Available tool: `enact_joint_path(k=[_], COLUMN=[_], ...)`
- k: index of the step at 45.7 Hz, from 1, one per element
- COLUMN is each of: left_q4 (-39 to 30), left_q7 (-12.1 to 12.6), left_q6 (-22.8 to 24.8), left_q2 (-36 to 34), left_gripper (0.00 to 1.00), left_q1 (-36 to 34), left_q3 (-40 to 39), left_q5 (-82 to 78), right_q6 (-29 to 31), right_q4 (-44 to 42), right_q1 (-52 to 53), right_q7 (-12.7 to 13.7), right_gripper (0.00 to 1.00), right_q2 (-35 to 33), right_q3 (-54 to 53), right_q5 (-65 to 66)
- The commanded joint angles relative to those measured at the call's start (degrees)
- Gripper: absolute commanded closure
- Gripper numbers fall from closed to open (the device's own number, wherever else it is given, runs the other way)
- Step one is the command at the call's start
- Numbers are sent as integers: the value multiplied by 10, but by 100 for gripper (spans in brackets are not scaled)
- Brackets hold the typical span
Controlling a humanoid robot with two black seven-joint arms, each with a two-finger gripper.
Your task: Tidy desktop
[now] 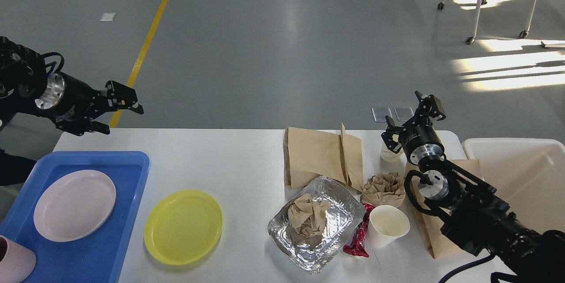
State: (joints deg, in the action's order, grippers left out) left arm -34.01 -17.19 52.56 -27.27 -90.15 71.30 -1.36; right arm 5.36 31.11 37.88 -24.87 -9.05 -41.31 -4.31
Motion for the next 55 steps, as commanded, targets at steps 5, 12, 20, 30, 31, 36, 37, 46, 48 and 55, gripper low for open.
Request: enact_joint_path(k=[5,12,20,30,31,36,37,46,48,55], left_q4=[-5,-4,-8,-12,-11,-12,-12,-4,-3,-2], left_q7=[40,102,117,117,117,120,123,171,178,183], left_q6=[24,24,24,24,24,24,24,24,24,24], left_q2=[46,79,115,152,155,171,173,176,176,192], left_gripper=[3,3,3,3,3,3,3,3,3,3], left_q1=[-21,-33,-31,-3,1,20,23,63,72,109], left_q3=[52,48,52,76,78,79,79,74,72,69], left_q5=[-7,-51,-52,-55,-55,-55,-55,-54,-54,-54], right_q6=[0,0,0,0,0,0,0,1,0,0], right_q4=[0,0,0,0,0,0,0,0,0,0], right_q1=[0,0,0,0,0,0,0,0,0,0], right_q7=[0,0,0,0,0,0,0,0,0,0], right_gripper=[0,0,0,0,0,0,0,0,0,0], right_q2=[0,0,0,0,0,0,0,0,0,0], right_q3=[0,0,0,0,0,0,0,0,0,0], right_q5=[0,0,0,0,0,0,0,0,0,0])
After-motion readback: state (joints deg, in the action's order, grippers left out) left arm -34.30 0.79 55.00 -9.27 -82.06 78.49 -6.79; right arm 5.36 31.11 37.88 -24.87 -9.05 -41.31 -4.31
